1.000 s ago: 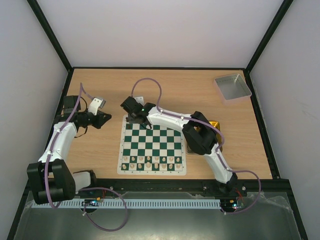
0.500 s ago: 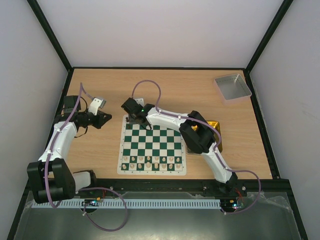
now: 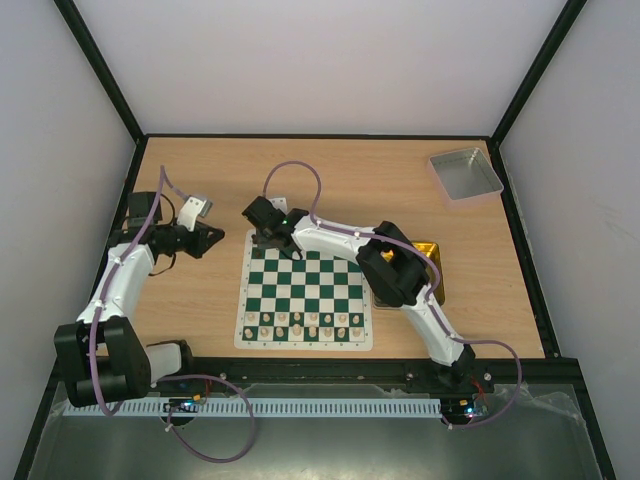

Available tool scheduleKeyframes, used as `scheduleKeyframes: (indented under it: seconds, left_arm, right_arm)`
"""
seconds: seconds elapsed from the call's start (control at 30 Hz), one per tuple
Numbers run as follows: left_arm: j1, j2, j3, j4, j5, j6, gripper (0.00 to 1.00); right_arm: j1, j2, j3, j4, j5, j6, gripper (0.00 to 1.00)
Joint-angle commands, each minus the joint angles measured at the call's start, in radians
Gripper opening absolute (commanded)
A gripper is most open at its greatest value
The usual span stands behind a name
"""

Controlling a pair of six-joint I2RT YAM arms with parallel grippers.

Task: Set up the chess pieces on the board
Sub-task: Place the chess piece on the chessboard.

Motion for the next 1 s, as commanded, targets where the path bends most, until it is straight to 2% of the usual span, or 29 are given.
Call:
scheduleKeyframes:
  seconds: [0.0, 0.17, 0.47, 0.97]
  left_arm:
    - [0.007, 0.002, -0.016, 0.001, 0.025, 0.014, 0.05]
    - [0.005, 0.004, -0.016, 0.0, 0.028, 0.018, 0.05]
    - [0.007, 0.005, -0.015, -0.002, 0.033, 0.02, 0.05]
    - [0.006, 0.002, -0.014, -0.012, 0.044, 0.028, 0.06]
  right_arm:
    - [-0.006, 0.023, 0.013, 0.017, 0.016, 0.005, 0.02]
    - [-0.007, 0.027, 0.011, 0.024, 0.008, 0.011, 0.03]
    - [-0.007, 0.025, 0.012, 0.021, -0.003, 0.015, 0.16]
    - [-0.008, -0.001, 0.008, 0.001, 0.007, 0.016, 0.23]
